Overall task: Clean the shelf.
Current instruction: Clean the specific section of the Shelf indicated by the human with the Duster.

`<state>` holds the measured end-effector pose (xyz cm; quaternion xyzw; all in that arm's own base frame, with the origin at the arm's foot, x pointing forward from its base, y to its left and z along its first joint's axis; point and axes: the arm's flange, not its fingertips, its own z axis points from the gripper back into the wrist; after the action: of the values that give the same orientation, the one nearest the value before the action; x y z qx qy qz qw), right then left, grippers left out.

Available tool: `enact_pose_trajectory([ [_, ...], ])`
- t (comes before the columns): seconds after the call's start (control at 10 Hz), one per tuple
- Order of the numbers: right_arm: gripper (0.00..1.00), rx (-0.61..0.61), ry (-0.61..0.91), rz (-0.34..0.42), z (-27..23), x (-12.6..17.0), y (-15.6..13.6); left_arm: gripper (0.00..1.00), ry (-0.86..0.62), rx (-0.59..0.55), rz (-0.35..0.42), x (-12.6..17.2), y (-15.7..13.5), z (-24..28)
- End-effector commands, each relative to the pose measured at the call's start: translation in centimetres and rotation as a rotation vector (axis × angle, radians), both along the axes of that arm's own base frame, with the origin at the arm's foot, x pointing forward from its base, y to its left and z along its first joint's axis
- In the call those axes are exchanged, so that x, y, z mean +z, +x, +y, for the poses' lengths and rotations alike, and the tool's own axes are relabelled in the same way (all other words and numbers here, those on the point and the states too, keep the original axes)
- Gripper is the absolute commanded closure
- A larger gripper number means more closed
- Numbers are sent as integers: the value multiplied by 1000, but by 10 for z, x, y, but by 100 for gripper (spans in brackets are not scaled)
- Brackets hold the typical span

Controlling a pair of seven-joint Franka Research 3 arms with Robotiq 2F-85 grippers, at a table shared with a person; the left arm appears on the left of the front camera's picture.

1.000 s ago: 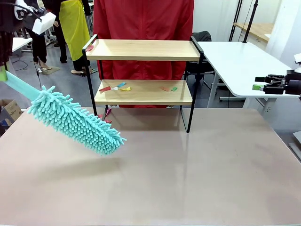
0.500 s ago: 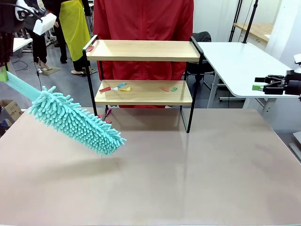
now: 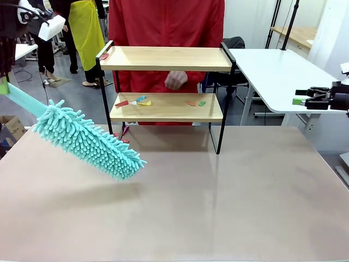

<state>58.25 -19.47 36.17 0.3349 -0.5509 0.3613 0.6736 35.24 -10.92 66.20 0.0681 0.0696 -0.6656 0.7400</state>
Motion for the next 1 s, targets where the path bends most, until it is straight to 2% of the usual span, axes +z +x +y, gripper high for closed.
enact_pose_trajectory([
  [0.0,0,-15,-4,16,2,8,0,87,-11,2,3,1,-1,0],
  [0.9,0,-15,-4,16,2,8,0,87,-11,2,3,1,-1,0],
])
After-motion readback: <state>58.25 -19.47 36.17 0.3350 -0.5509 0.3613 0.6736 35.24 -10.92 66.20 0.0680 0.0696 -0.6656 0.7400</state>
